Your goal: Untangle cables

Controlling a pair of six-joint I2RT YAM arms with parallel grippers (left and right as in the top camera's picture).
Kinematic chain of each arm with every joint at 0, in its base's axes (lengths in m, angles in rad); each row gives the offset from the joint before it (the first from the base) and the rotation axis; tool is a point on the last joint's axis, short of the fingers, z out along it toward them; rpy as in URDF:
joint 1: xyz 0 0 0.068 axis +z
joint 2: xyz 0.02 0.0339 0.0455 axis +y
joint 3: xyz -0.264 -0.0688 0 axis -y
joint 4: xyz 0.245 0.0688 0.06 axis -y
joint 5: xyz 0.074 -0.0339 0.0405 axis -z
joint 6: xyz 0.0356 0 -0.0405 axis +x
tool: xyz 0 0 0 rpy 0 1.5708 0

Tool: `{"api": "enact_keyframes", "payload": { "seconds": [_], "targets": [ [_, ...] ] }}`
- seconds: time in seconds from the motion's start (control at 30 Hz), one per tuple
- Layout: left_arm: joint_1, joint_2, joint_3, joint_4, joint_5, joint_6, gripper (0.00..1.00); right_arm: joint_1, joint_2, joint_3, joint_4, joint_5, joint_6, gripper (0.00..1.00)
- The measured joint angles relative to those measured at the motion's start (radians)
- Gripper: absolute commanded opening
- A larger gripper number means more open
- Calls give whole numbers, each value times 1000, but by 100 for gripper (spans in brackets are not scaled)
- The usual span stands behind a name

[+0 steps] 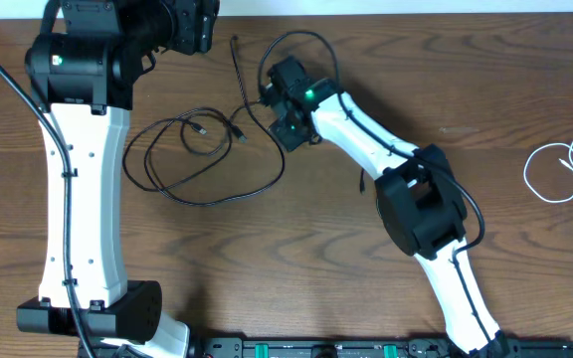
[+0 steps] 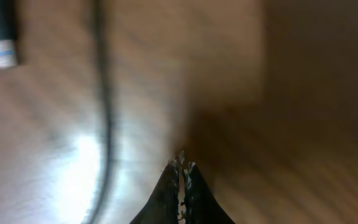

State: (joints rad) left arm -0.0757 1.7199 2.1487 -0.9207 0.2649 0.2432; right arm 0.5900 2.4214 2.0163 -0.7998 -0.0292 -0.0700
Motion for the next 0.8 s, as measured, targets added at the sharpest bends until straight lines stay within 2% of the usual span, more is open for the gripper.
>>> {"api": "enact_keyframes", "payload": {
  "seconds": [0.27, 0.8],
  "targets": [
    [0, 0, 0, -3, 0, 0, 77, -86, -69, 36, -40, 126, 63, 1],
    [0, 0, 0, -3, 15, -7, 77, -189, -486, 55, -50, 192, 72, 1]
  ]
}}
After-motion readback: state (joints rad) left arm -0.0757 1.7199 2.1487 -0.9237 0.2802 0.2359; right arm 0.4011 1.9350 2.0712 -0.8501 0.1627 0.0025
